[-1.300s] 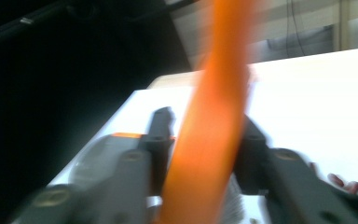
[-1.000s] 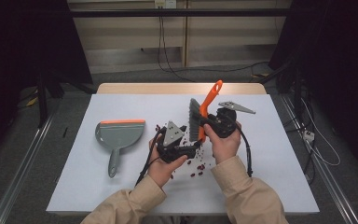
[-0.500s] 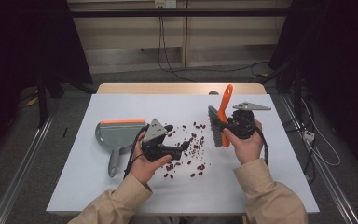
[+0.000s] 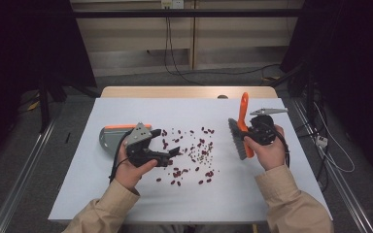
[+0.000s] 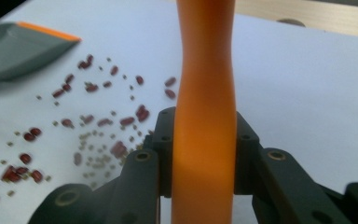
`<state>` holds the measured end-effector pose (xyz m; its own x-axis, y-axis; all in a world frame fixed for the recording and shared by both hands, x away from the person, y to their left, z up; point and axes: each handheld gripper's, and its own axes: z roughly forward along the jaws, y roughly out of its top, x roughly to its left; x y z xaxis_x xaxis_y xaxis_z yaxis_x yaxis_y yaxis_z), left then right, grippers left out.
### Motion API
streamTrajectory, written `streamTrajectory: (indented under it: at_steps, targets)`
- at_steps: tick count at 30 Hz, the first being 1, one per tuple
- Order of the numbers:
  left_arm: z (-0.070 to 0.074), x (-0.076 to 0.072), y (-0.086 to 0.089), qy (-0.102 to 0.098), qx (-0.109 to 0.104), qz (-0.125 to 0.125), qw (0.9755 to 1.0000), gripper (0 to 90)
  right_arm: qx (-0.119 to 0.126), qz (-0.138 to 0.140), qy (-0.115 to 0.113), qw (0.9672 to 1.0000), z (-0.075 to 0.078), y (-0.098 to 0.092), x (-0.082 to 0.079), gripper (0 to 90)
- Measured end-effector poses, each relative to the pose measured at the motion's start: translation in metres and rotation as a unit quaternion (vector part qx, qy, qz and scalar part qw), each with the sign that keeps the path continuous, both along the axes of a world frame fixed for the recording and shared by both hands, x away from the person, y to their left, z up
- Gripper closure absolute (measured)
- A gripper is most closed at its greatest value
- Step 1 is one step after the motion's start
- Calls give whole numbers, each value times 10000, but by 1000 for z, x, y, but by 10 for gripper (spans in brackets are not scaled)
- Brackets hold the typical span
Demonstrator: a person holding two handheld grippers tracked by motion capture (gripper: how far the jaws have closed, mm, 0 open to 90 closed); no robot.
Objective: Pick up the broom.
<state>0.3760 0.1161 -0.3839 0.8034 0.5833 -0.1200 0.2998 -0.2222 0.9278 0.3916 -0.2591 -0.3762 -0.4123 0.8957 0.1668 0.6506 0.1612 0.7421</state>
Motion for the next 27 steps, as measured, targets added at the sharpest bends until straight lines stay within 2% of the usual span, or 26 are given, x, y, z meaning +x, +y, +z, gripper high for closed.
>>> streamTrajectory:
  at_steps: [6, 9, 11, 17, 24, 27]
  targets:
    - [-1, 0, 22, -8, 66, 129, 9999, 65, -328, -20, 294, 9990, -10, -3, 10, 707]
    - [-3, 1, 30, 8, 52, 202, 9998, 65, -408, -48, 390, 9984, -20, -3, 16, 707]
    - [-4, 1, 35, 14, 81, 206, 9998, 65, -365, -97, 445, 9983, -25, -2, 20, 708]
    - [-5, 2, 45, 42, 32, 281, 9996, 65, -337, -126, 443, 9984, -34, -1, 28, 709]
    - [-8, 5, 50, 76, 64, 281, 9996, 65, -438, -159, 451, 9979, -41, 3, 33, 708]
    - [-9, 6, 53, 79, 47, 282, 9996, 66, -525, -140, 380, 9978, -41, 7, 34, 708]
